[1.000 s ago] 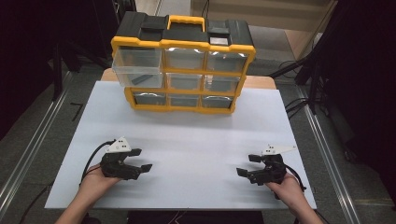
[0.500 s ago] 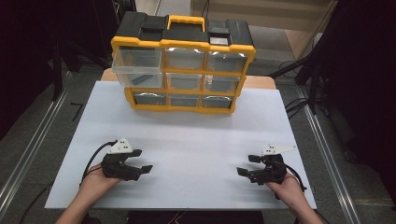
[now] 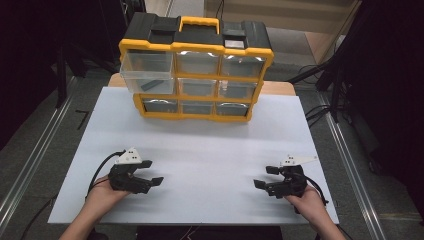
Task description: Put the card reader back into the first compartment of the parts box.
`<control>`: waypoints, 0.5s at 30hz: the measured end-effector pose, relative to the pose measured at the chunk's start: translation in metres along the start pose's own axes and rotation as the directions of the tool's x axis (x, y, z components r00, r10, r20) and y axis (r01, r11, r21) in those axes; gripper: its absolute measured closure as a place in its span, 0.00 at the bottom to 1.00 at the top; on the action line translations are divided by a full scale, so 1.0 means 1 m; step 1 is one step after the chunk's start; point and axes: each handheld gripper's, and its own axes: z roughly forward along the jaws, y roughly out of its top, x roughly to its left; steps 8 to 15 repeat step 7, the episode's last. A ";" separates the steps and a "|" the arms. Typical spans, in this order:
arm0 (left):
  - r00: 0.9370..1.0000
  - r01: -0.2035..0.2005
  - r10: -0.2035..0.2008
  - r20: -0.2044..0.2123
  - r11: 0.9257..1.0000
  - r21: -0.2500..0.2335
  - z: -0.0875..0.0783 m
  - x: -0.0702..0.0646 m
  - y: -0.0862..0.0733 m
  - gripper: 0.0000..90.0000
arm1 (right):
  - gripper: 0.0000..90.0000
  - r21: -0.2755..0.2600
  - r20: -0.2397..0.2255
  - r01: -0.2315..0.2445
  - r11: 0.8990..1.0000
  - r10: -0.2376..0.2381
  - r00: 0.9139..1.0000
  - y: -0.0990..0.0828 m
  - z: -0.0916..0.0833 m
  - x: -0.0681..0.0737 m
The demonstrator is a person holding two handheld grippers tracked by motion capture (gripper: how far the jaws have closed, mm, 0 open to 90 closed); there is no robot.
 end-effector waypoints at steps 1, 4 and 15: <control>1.000 0.001 -0.001 -0.001 1.000 0.002 0.000 0.000 0.000 0.29 | 0.19 0.002 0.001 0.001 1.000 -0.001 1.000 0.000 0.000 0.000; 1.000 0.004 -0.004 -0.003 1.000 0.003 0.001 0.000 -0.001 0.29 | 0.19 0.001 -0.001 0.003 1.000 -0.003 1.000 0.000 0.000 0.000; 1.000 0.004 -0.003 -0.008 1.000 0.008 0.001 0.001 -0.001 0.27 | 0.19 0.001 0.004 0.007 1.000 -0.007 1.000 0.000 0.000 0.000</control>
